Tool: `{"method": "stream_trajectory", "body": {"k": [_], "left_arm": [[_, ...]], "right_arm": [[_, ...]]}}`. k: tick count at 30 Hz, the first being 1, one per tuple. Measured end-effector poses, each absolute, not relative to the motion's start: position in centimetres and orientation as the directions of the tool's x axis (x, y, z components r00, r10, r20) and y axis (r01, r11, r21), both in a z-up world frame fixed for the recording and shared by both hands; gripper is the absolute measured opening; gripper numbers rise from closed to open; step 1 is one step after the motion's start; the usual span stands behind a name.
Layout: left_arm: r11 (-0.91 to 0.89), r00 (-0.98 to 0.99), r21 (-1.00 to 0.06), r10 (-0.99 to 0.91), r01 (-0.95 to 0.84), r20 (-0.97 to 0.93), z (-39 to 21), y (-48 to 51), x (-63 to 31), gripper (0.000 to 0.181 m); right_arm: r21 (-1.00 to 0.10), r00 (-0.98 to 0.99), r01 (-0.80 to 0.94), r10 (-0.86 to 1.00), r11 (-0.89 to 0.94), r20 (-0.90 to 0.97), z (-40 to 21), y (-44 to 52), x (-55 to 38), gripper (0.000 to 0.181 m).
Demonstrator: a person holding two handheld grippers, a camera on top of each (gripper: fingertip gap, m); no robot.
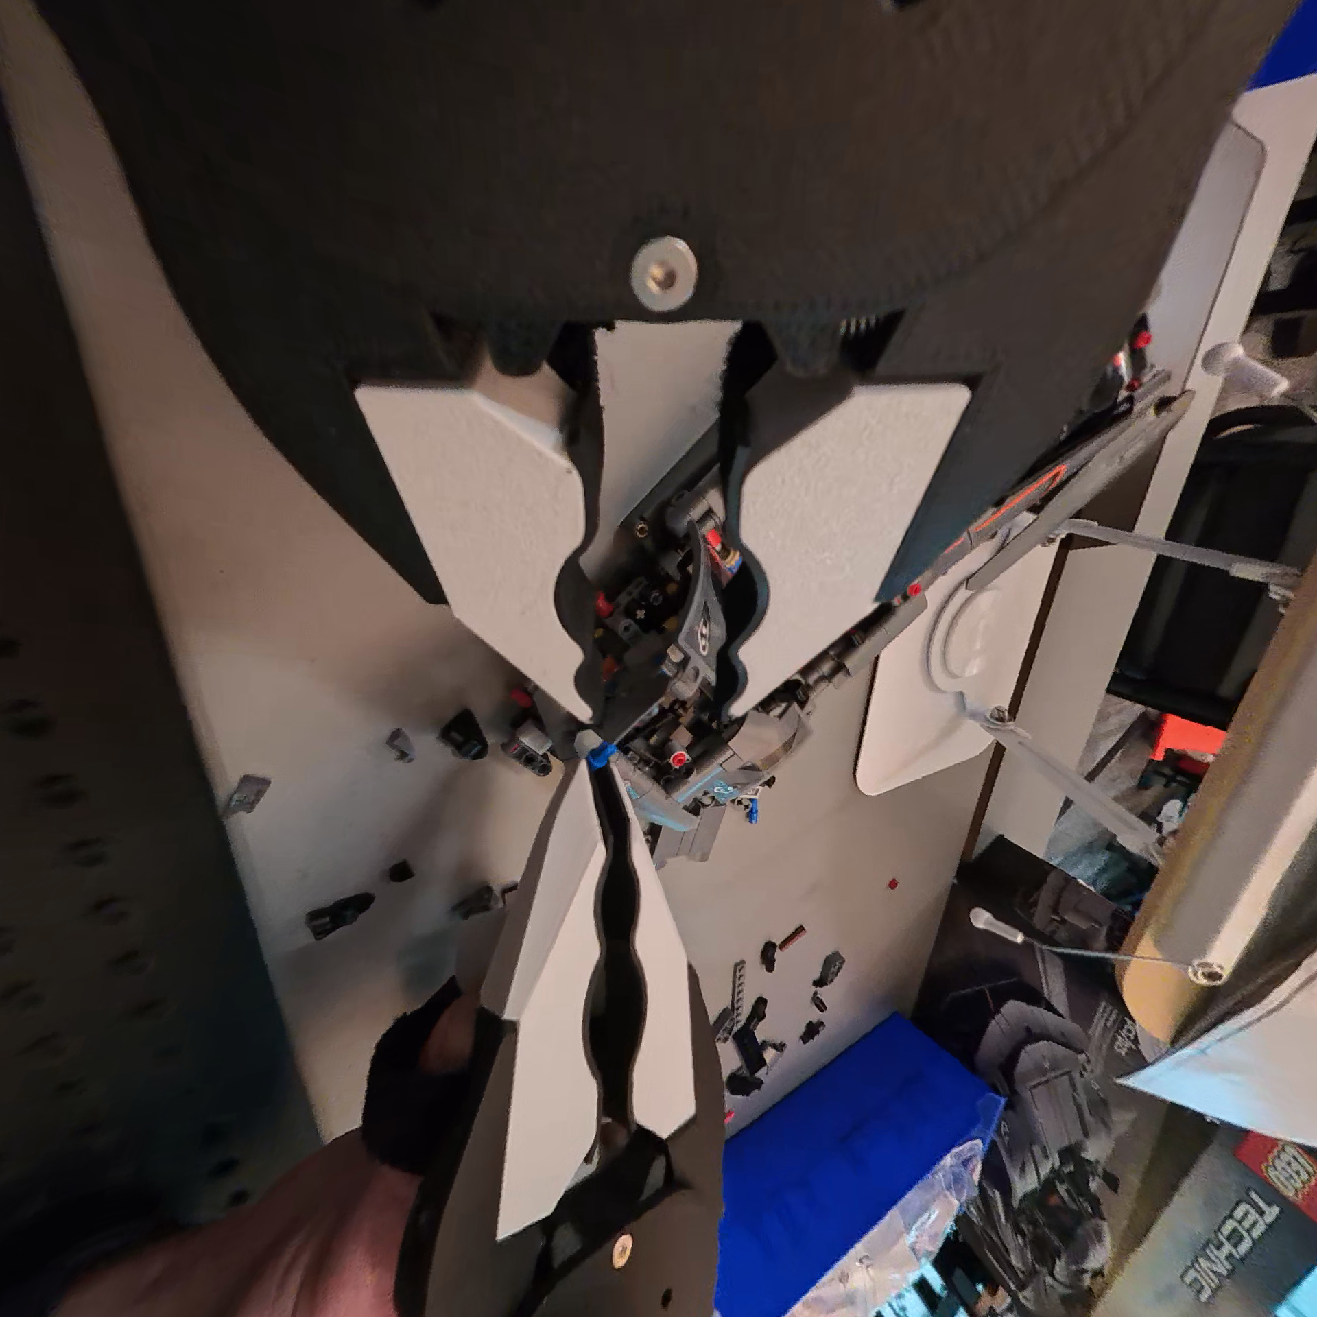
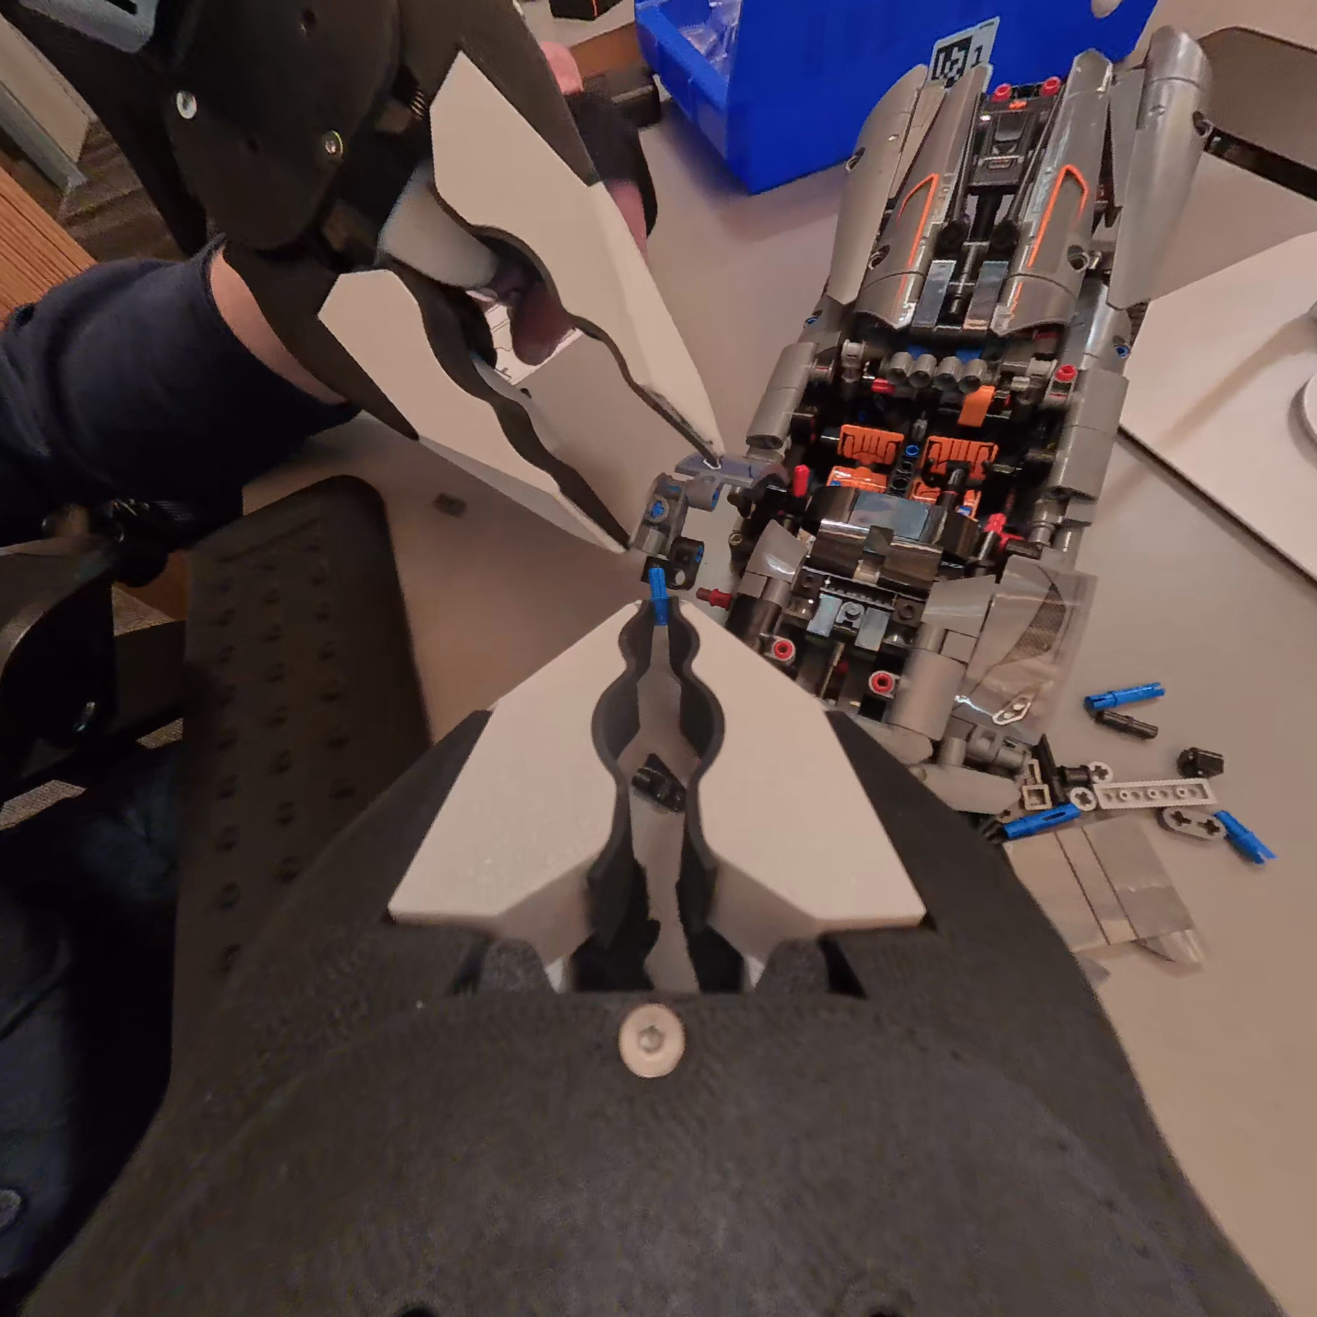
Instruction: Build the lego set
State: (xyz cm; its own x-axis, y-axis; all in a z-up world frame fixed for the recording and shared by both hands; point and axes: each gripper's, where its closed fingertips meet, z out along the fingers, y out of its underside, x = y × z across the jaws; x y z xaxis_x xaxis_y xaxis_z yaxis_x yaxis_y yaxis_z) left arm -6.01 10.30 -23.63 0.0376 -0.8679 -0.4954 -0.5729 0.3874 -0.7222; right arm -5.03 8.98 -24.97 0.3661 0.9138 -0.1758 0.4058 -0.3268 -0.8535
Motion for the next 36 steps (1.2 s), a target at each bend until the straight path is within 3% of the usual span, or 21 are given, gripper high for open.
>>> {"method": "stream_trajectory", "body": {"k": [6, 10, 36], "left_arm": [[0.481, -0.069, -0.591, -0.81, -0.648, -0.583, -23.8, 10.2, -6.0, 0.012], [0.508, -0.108, -0.561, -0.796, -0.654, -0.595, -23.8, 10.3, -5.9, 0.01], [0.47, -0.073, -0.615, -0.827, -0.633, -0.557, -23.7, 10.8, -5.1, 0.008]], "right_arm": [[-0.85, 0.376, 0.411, 0.911, -0.328, -0.17, -25.4, 8.9, -5.1, 0.002], [-0.858, 0.382, 0.392, 0.907, -0.331, -0.175, -25.2, 9.0, -5.1, 0.002], [-0.867, 0.454, 0.311, 0.862, -0.388, -0.223, -24.8, 10.1, -4.9, 0.001]]}}
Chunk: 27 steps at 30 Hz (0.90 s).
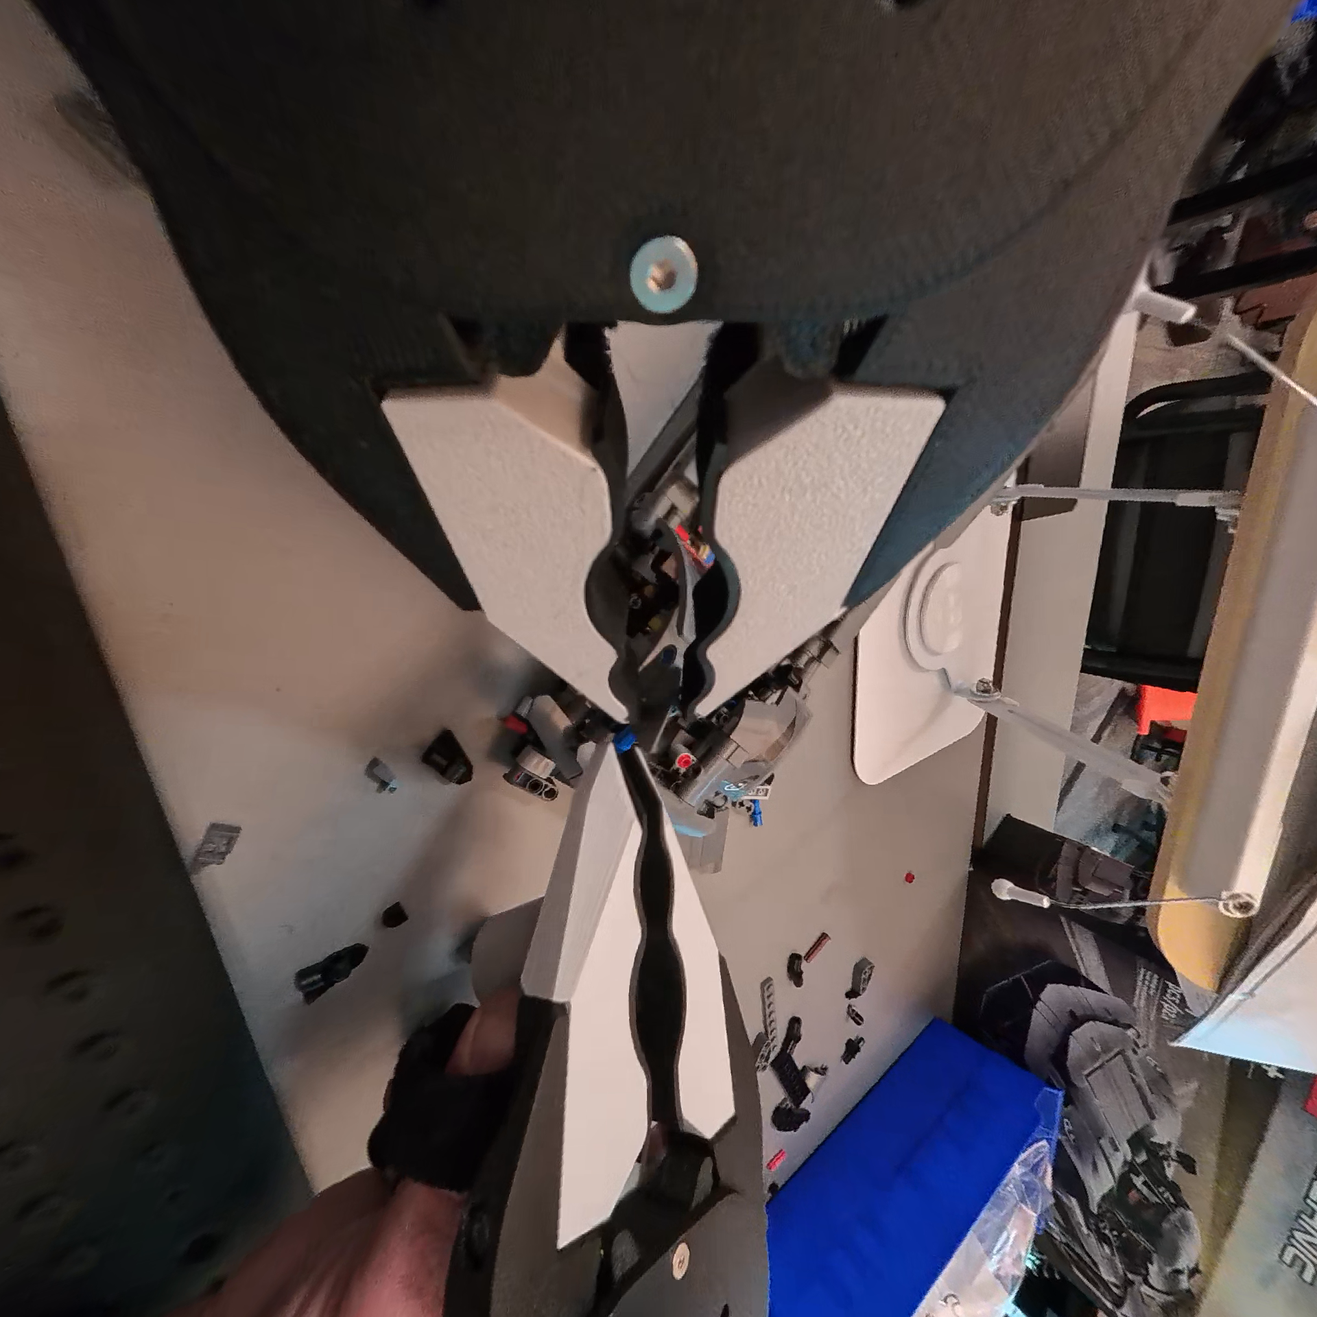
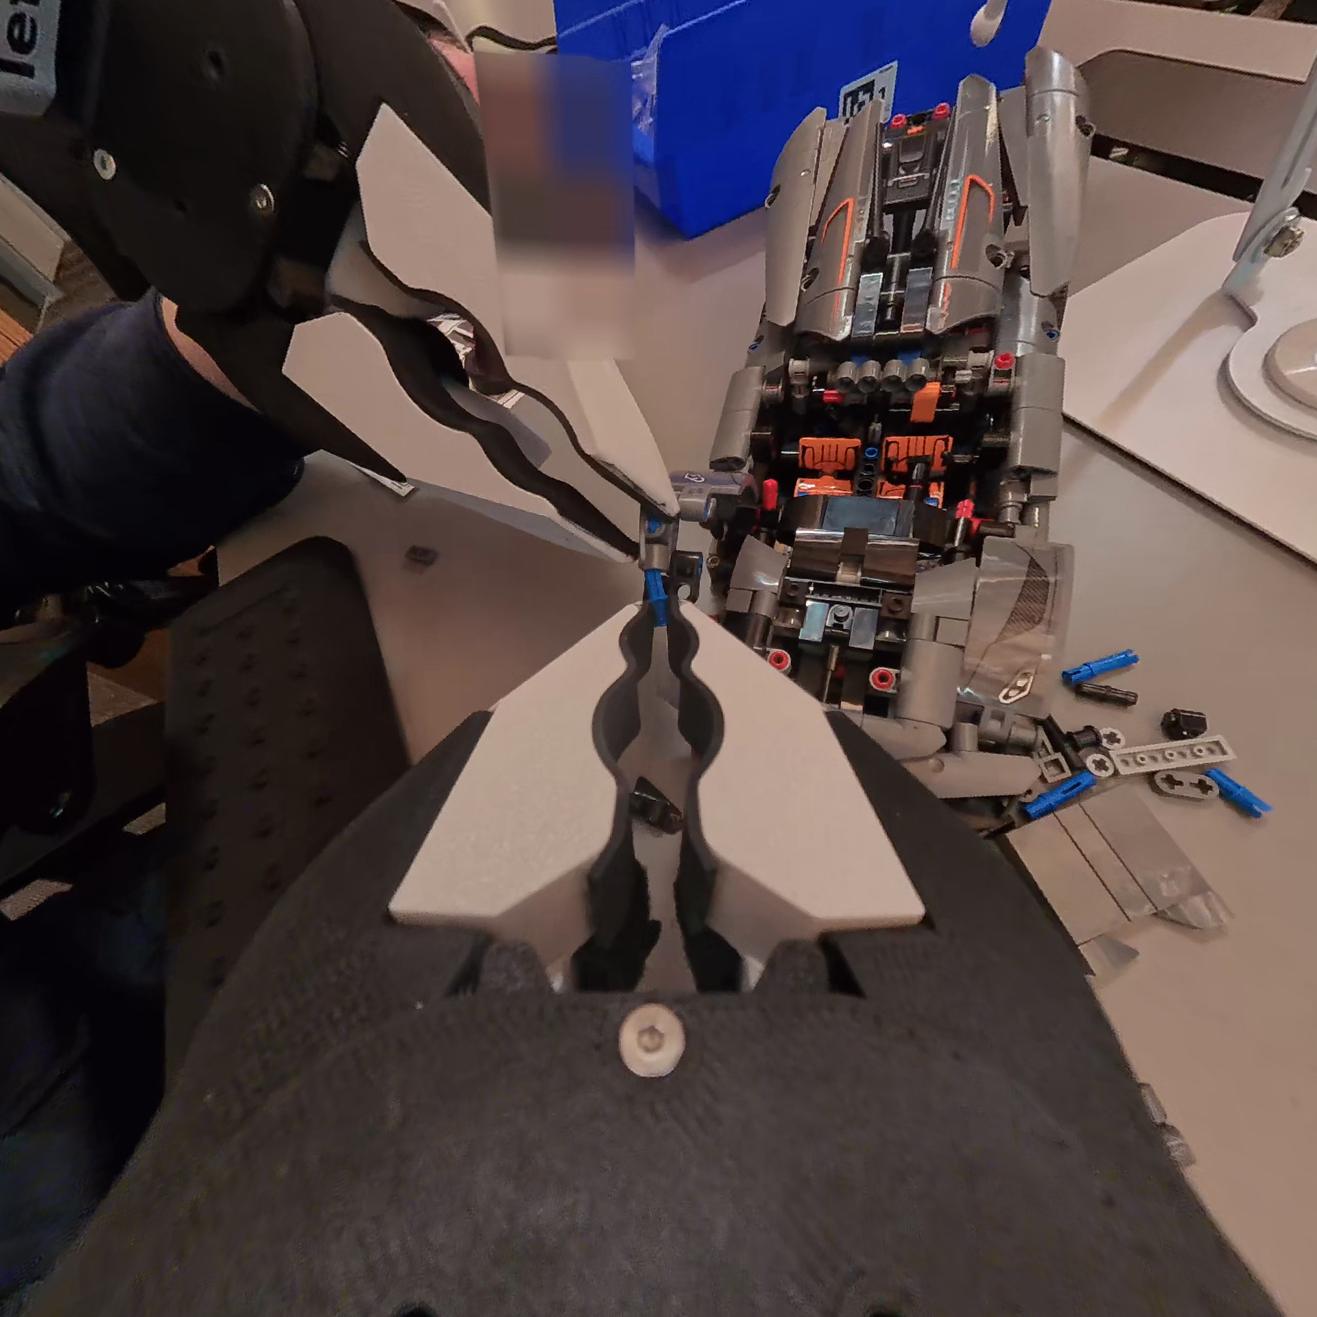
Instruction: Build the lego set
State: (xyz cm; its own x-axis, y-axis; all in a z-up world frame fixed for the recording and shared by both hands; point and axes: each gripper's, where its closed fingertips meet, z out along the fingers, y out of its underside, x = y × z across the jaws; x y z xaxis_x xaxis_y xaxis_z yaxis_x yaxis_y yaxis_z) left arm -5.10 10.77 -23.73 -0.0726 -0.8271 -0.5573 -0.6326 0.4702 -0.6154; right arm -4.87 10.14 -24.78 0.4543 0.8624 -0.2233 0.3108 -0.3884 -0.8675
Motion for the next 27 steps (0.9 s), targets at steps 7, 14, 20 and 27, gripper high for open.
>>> {"method": "stream_trajectory", "body": {"k": [7, 14, 20, 27], "left_arm": [[0.498, -0.042, -0.583, -0.783, -0.642, -0.621, -23.6, 11.6, -4.7, 0.006], [0.499, -0.011, -0.572, -0.759, -0.651, -0.65, -23.8, 12.0, -4.2, 0.006], [0.498, -0.008, -0.575, -0.761, -0.649, -0.649, -24.0, 12.0, -4.0, 0.006], [0.497, -0.01, -0.571, -0.76, -0.653, -0.65, -24.1, 12.0, -3.9, 0.006]], "right_arm": [[-0.864, 0.512, 0.244, 0.815, -0.44, -0.27, -24.7, 11.0, -4.3, 0.001], [-0.861, 0.57, 0.304, 0.802, -0.407, -0.179, -25.1, 11.5, -3.9, 0.001], [-0.843, 0.614, 0.428, 0.789, -0.327, 0.005, -25.4, 12.0, -3.4, 0.0], [-0.836, 0.614, 0.452, 0.788, -0.311, 0.038, -25.0, 12.3, -2.6, 0.0]]}}
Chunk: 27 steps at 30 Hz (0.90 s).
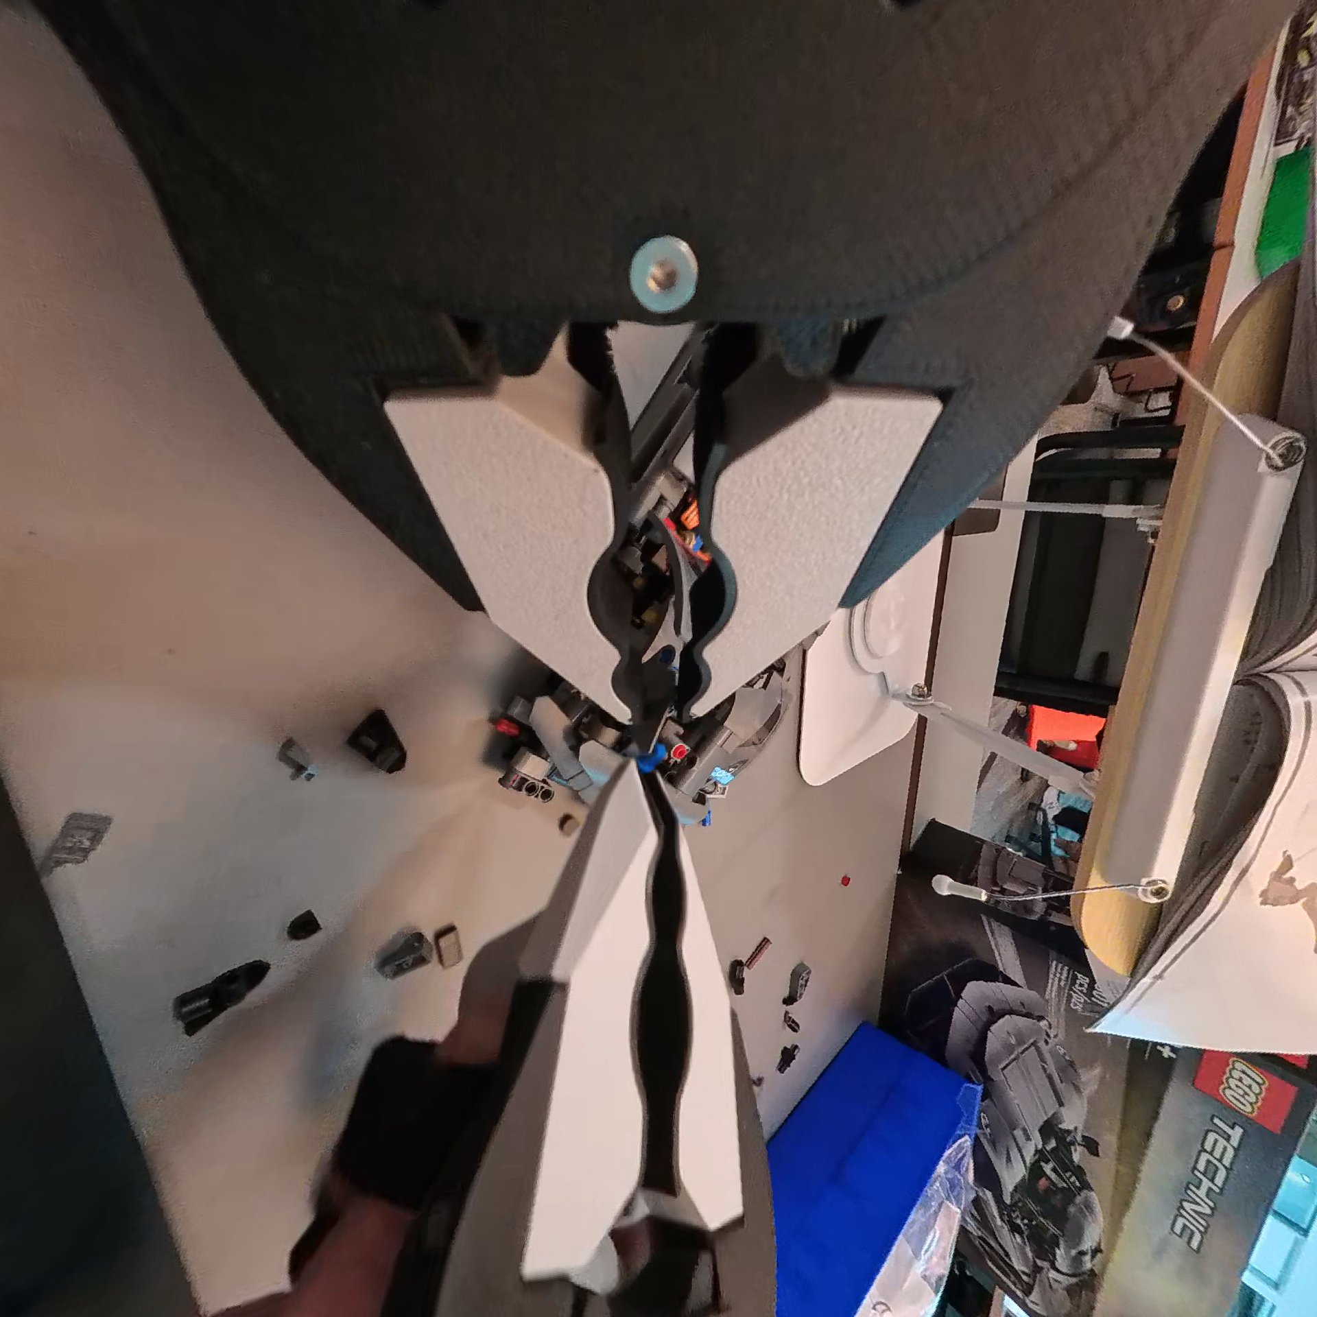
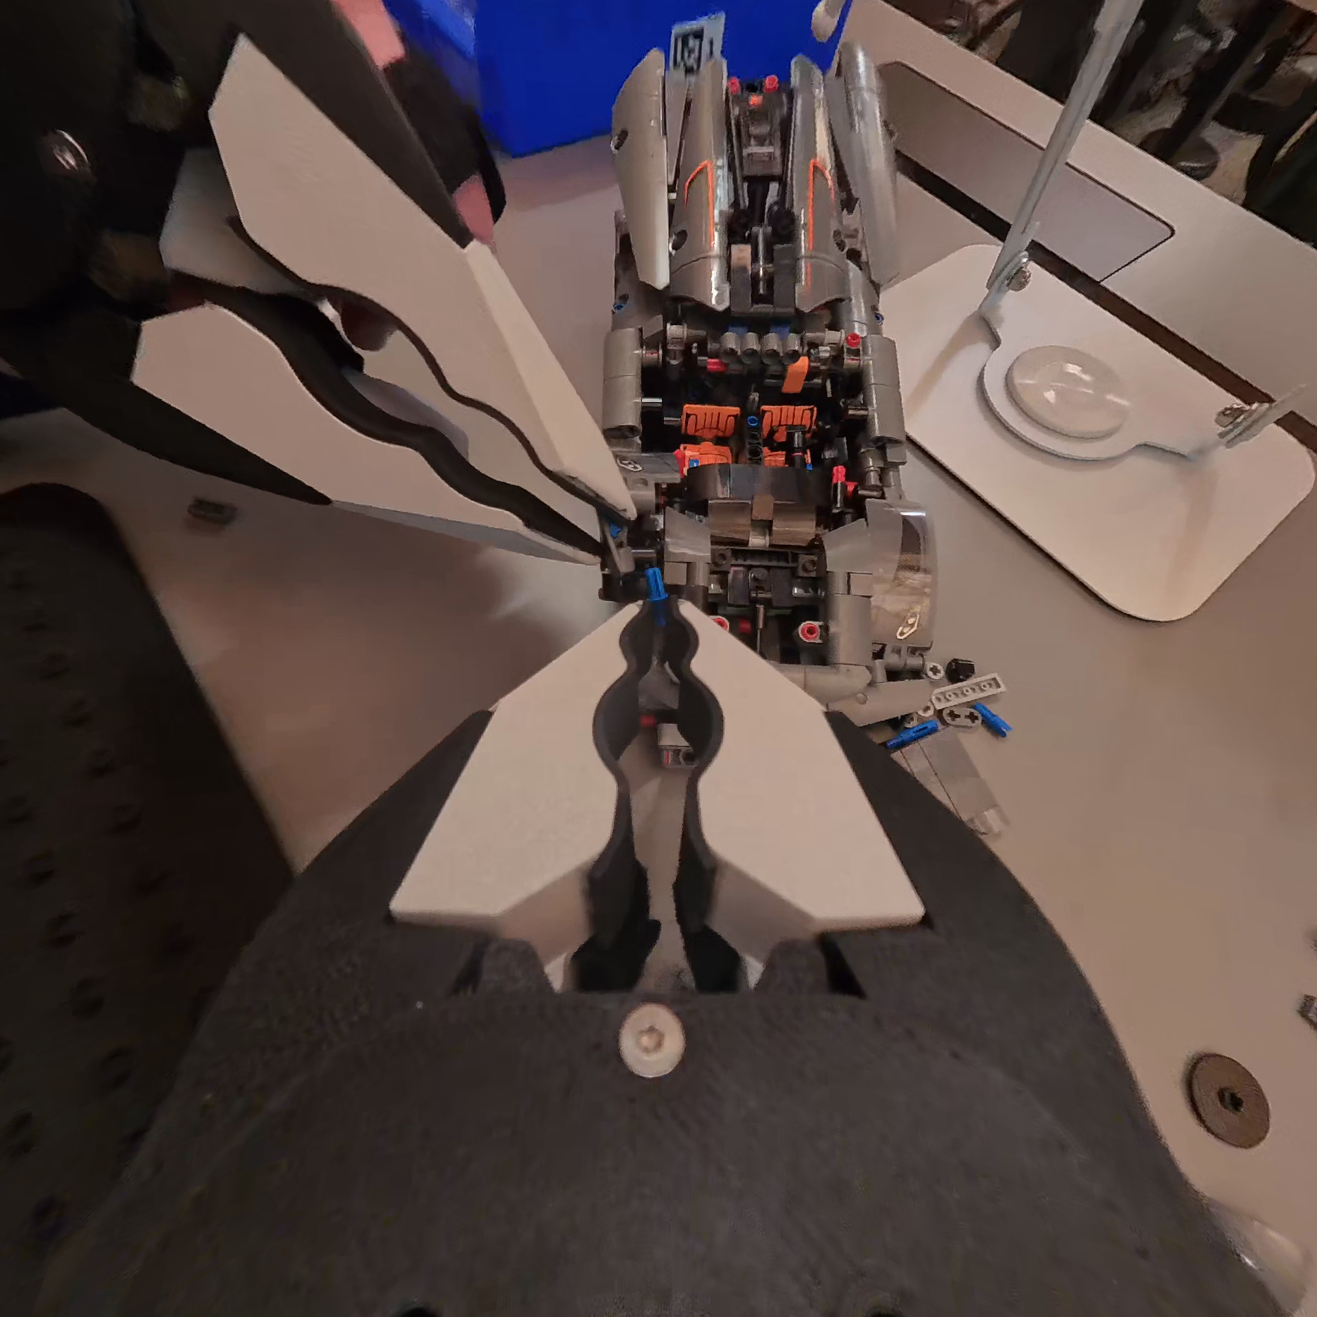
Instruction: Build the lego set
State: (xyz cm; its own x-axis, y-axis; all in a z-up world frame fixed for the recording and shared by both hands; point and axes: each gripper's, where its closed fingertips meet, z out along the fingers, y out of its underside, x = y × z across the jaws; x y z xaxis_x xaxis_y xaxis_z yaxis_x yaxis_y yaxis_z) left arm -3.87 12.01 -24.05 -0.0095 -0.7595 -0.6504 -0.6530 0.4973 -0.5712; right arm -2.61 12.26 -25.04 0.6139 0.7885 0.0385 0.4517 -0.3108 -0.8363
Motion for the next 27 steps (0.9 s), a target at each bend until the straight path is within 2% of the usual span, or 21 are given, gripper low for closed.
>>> {"method": "stream_trajectory", "body": {"k": [4, 10, 18, 27], "left_arm": [[0.492, -0.012, -0.582, -0.77, -0.648, -0.638, -23.7, 11.9, -4.5, 0.006], [0.486, -0.031, -0.596, -0.791, -0.639, -0.612, -23.8, 11.7, -4.8, 0.006], [0.475, -0.022, -0.606, -0.798, -0.638, -0.602, -23.7, 12.0, -5.0, 0.006], [0.467, -0.036, -0.605, -0.809, -0.645, -0.587, -23.9, 12.0, -5.6, 0.005]], "right_arm": [[-0.799, 0.634, 0.49, 0.772, -0.348, 0.053, -25.5, 13.4, 2.4, 0.0], [-0.679, 0.668, 0.581, 0.74, -0.45, 0.082, -27.7, 16.0, 11.3, 0.001], [-0.48, 0.614, 0.701, 0.788, -0.527, 0.031, -32.4, 16.1, 13.8, 0.0], [-0.513, 0.607, 0.682, 0.795, -0.521, -0.001, -32.5, 16.1, 13.6, 0.001]]}}
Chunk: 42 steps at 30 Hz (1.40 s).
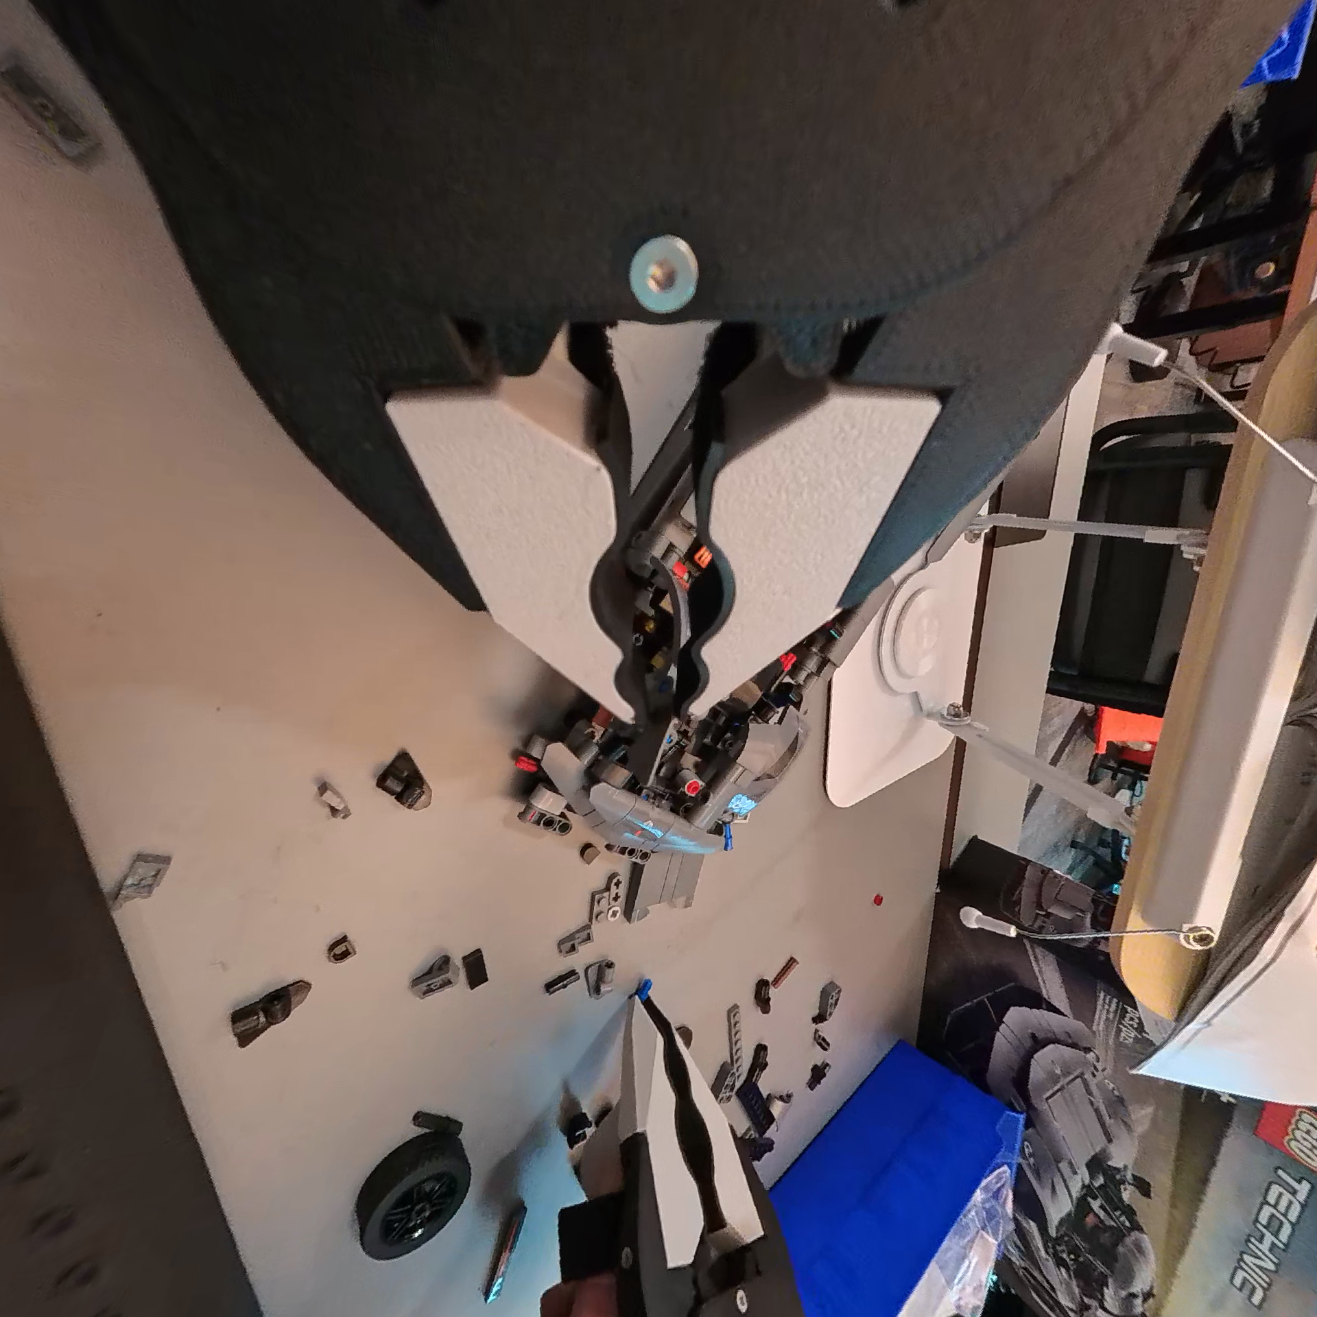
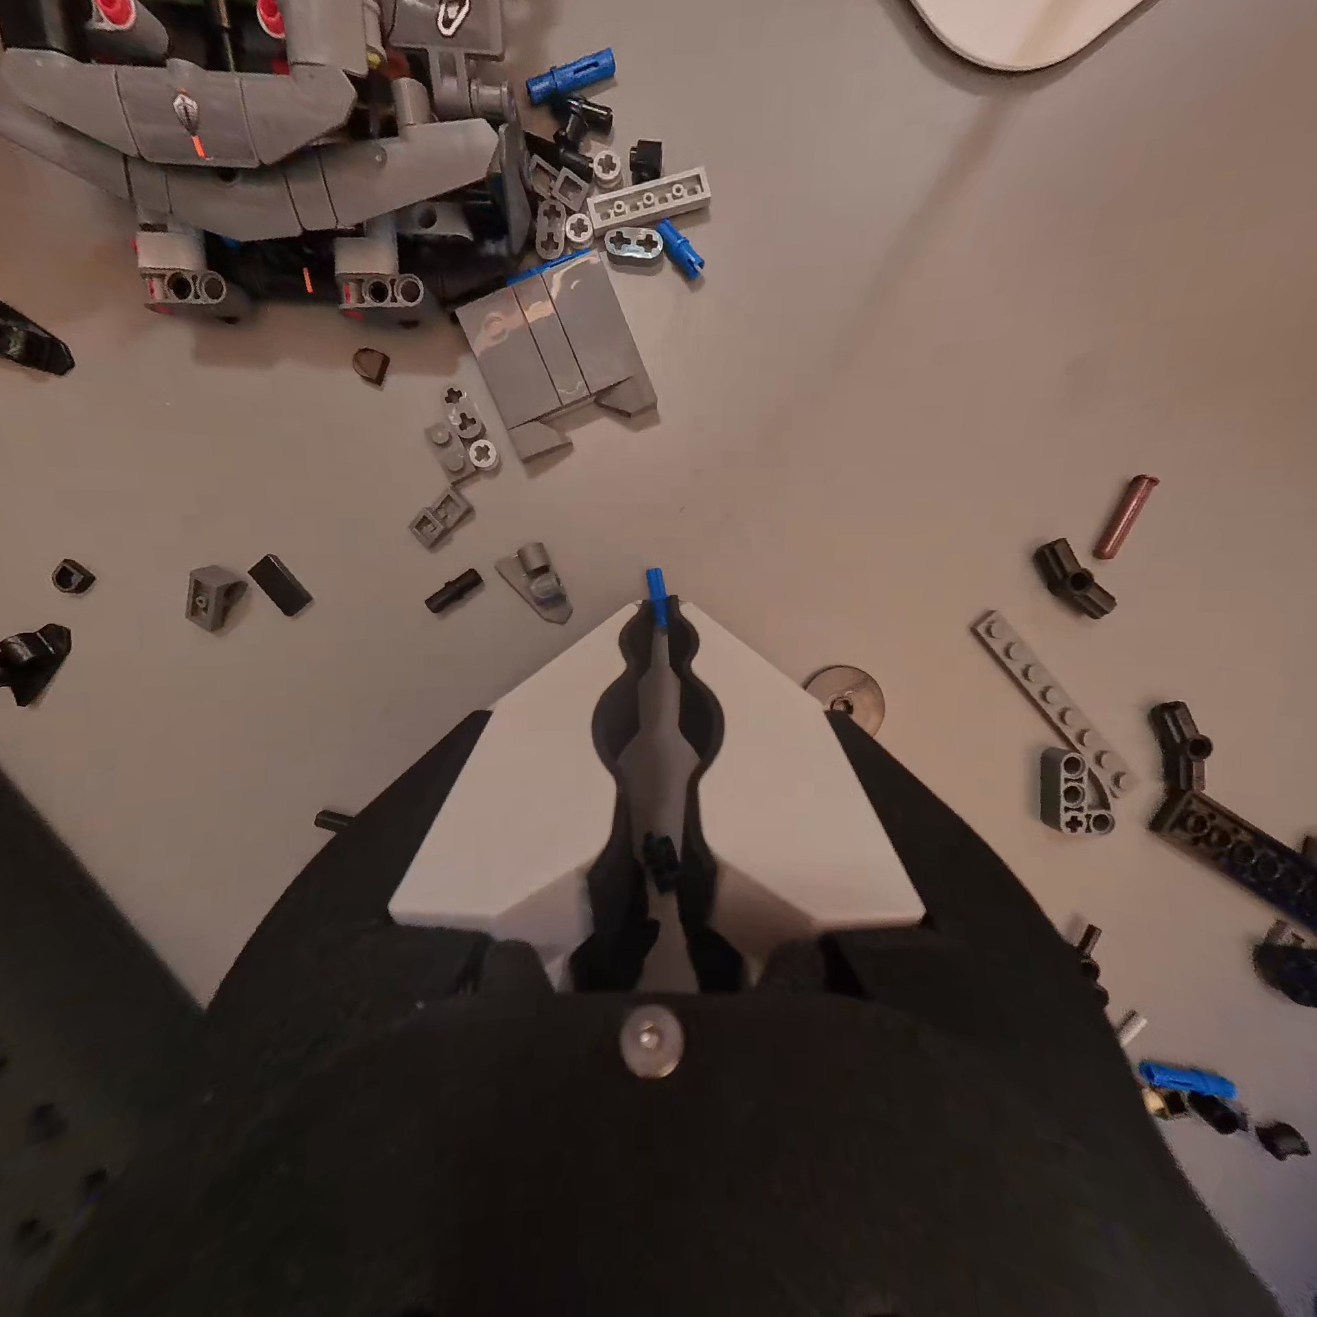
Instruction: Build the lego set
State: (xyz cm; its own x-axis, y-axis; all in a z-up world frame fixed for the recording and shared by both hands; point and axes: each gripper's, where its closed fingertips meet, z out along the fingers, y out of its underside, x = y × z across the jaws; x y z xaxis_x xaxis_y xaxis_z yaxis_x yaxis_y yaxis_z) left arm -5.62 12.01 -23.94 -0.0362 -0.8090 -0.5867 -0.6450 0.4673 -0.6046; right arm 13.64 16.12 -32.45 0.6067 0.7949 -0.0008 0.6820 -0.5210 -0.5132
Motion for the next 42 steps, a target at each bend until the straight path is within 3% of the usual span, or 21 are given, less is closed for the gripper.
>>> {"method": "stream_trajectory", "body": {"k": [5, 8, 14, 42], "left_arm": [[0.48, -0.066, -0.618, -0.819, -0.622, -0.57, -23.4, 11.4, -5.0, 0.014], [0.501, -0.116, -0.566, -0.807, -0.655, -0.579, -23.3, 11.7, -4.8, 0.016], [0.519, -0.273, -0.494, -0.83, -0.698, -0.485, -24.7, 11.3, -4.3, 0.007], [0.479, -0.334, -0.544, -0.876, -0.689, -0.348, -24.0, 11.3, -5.5, 0.01]], "right_arm": [[-0.528, 0.6, 0.677, 0.8, -0.514, -0.009, -32.5, 16.1, 13.4, 0.001], [-0.537, 0.595, 0.672, 0.803, -0.51, -0.018, -32.5, 16.0, 13.2, 0.001], [-0.555, 0.589, 0.659, 0.807, -0.508, -0.039, -32.5, 15.9, 12.9, 0.001], [-0.574, 0.575, 0.642, 0.814, -0.508, -0.077, -32.4, 15.7, 12.4, 0.001]]}}
